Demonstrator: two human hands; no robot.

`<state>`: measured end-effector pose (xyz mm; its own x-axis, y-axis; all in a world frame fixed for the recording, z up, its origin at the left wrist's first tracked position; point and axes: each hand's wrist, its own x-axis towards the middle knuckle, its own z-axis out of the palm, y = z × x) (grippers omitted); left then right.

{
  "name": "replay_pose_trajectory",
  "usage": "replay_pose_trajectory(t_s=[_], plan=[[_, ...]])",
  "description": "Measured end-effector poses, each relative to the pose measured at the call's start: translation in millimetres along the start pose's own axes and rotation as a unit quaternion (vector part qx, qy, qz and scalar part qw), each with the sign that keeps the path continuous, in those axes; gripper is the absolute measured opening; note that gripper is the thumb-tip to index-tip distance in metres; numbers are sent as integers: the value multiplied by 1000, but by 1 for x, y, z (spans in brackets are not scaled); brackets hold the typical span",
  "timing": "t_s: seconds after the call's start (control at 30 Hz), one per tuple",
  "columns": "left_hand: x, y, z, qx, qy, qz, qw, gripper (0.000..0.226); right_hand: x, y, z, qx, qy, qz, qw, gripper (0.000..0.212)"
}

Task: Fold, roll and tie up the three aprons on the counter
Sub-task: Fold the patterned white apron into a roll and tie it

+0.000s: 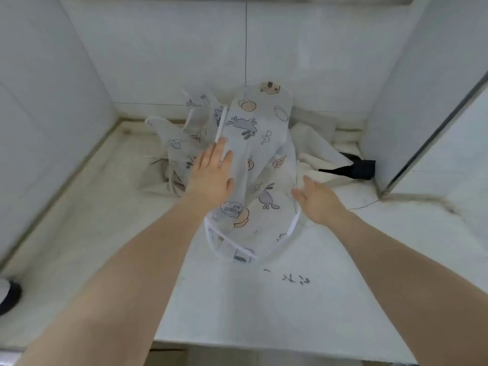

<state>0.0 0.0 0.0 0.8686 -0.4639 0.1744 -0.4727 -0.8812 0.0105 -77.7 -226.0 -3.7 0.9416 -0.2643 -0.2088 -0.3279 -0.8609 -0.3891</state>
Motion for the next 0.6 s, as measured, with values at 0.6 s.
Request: replay_pose_trajectory(t_s=[0.6], plan=[[76,16,-84,-583,103,-168,788,34,20,-30,-46,79,-73,19,994,10]])
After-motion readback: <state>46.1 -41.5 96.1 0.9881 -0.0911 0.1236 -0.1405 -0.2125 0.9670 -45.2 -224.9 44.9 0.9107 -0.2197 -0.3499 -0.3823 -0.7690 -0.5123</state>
